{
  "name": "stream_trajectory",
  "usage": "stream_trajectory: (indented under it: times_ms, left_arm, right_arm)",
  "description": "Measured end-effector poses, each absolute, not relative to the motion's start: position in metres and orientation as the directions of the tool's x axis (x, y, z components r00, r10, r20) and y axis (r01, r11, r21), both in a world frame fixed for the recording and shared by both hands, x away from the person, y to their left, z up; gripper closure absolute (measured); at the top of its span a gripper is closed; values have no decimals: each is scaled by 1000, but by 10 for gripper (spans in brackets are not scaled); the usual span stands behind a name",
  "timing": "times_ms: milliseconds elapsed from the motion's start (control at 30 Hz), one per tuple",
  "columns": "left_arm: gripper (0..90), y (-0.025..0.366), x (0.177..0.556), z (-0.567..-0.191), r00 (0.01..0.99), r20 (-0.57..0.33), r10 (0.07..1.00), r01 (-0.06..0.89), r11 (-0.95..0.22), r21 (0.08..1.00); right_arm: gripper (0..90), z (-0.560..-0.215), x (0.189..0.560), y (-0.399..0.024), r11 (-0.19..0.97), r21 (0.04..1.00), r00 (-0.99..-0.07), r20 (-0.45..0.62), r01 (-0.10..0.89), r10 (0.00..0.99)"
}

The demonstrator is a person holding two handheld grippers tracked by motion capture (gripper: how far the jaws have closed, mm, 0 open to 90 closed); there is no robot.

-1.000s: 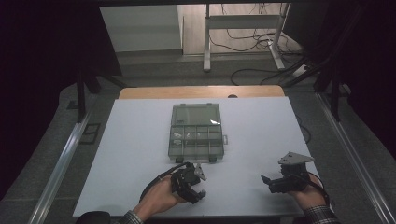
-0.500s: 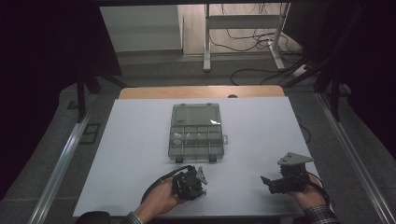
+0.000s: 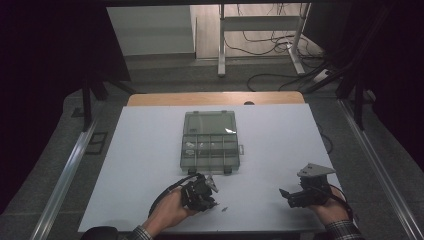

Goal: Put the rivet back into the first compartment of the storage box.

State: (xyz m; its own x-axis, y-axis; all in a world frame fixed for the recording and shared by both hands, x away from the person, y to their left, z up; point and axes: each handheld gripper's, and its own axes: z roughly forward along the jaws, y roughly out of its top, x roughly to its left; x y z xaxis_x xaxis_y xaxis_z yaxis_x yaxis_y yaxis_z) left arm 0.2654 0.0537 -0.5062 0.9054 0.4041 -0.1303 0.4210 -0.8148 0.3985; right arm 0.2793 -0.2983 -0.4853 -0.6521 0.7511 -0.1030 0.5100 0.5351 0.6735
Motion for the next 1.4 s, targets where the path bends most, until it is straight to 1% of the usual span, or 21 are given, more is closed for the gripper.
stream_trajectory:
  times_ms: [200, 700, 800, 900, 1400]
  left_arm:
    - [819, 60, 268, -500, 895, -159, 417, 444, -791, 421]
    - [819, 78, 276, -483, 863, -174, 474, 496, -734, 464]
    - [819, 83, 279, -480, 857, -177, 484, 505, -721, 475]
    - [819, 85, 280, -477, 837, -192, 512, 533, -686, 495]
    - [819, 108, 297, -462, 808, -189, 558, 563, -636, 528]
  right_arm:
    - [0, -485, 279, -298, 534, 674, -651, -103, 510, 752]
    - [0, -482, 279, -300, 512, 697, -644, -94, 502, 760]
    - [0, -481, 279, -300, 499, 707, -641, -85, 501, 763]
    - [0, -480, 279, -300, 481, 718, -634, -72, 503, 770]
    - [0, -476, 279, -299, 429, 756, -636, -22, 494, 771]
